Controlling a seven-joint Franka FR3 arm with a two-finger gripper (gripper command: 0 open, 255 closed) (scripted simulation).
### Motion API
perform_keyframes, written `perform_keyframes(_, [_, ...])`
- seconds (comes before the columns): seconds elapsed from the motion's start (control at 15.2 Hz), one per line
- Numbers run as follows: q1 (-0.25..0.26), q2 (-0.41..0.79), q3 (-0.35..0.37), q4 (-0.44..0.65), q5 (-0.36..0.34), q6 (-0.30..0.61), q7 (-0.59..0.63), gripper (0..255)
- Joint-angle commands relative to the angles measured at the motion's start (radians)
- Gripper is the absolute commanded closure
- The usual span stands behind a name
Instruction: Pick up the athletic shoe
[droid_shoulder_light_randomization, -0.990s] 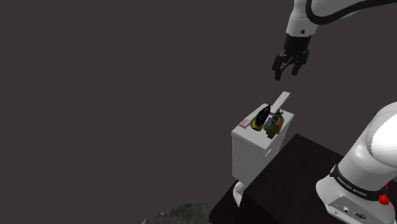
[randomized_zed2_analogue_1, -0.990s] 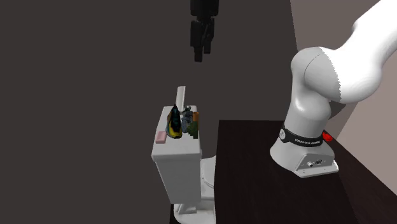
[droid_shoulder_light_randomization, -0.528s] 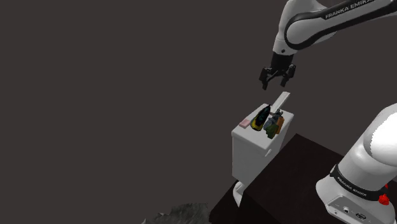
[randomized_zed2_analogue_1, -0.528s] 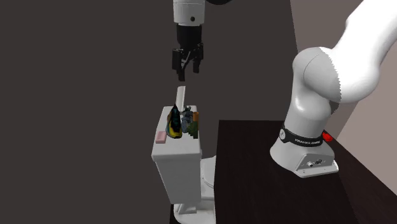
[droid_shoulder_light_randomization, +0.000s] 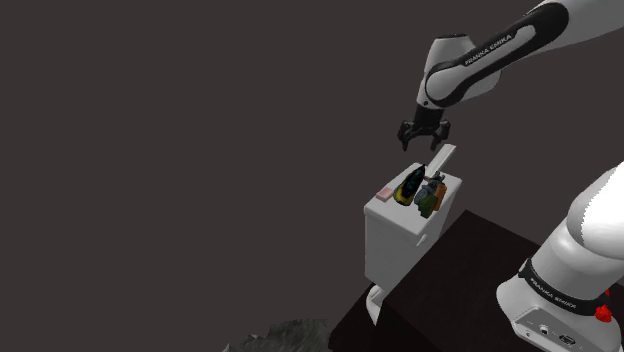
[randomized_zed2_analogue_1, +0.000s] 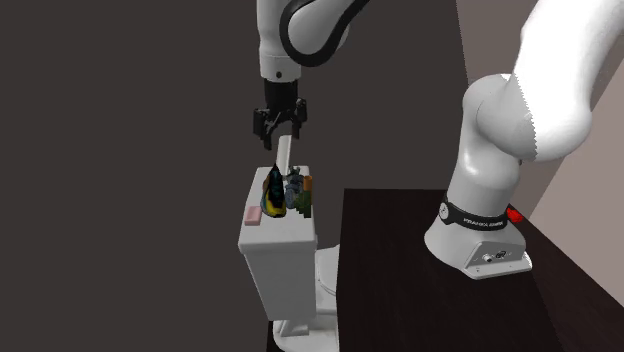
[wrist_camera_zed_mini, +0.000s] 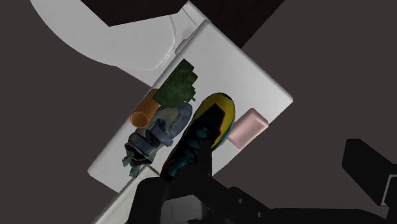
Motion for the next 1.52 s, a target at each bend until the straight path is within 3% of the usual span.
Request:
perform_keyframes(0.0, [-0.014,0.078,-0.012,0.018,0.006,0.068,0.036,0])
perform_keyframes(0.73, [-0.087,0.491,-0.06,0.185,0.126,0.342,0.165,0])
perform_keyframes(1.45, [-0.211,0.843,-0.034,0.413,0.288,0.484,0.234,0])
